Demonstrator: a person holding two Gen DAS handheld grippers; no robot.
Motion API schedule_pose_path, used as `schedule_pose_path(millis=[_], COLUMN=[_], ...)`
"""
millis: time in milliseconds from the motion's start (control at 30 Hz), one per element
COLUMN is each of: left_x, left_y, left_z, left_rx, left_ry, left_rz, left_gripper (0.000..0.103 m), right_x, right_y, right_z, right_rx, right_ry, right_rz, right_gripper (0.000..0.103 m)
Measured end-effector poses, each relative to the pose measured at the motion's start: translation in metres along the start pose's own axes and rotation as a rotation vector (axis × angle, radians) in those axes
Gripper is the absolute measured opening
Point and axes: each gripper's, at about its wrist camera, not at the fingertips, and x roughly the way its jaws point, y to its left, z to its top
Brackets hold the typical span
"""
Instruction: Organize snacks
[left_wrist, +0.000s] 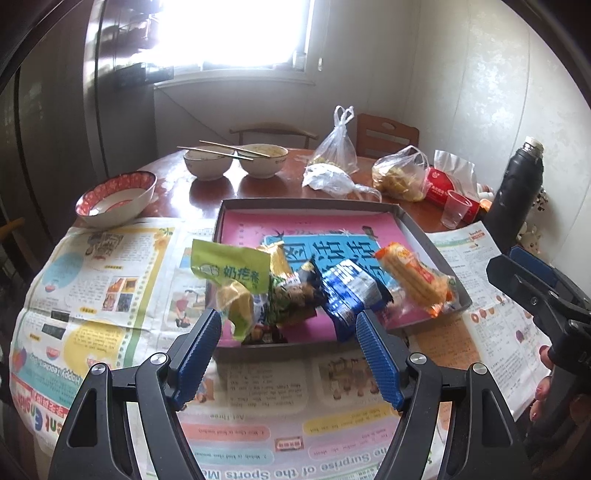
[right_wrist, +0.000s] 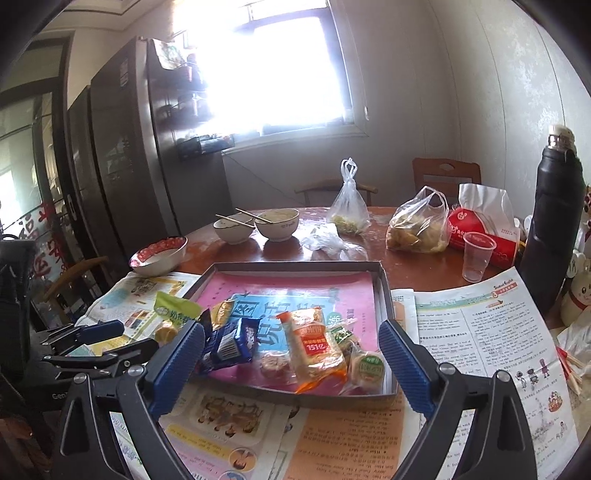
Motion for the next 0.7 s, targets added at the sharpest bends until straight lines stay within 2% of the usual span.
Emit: schedule_pose_path(millis=[300, 467, 700], left_x=[-0.01, -0.011, -0.009], left_y=[-0.01, -0.011, -0.019], left_z=[-0.019, -0.028, -0.047], left_rx=[0.009, 0.0, 0.027], left_ry=[0.014, 0.036, 0.079], left_rz=[-0.012, -0.006, 0.005], left_gripper=[0.077, 0.077, 0.077], right_x=[-0.01, -0.012, -0.017], right_y=[0.002, -0.001, -0.001], right_z=[-0.019, -0.03, -0.046], right_rx=[-0.006, 0.03, 0.043], right_ry=[0.043, 0.082, 0.106], right_rz=[-0.029, 0.009, -0.009], right_gripper=[0.097, 0.097, 0.097])
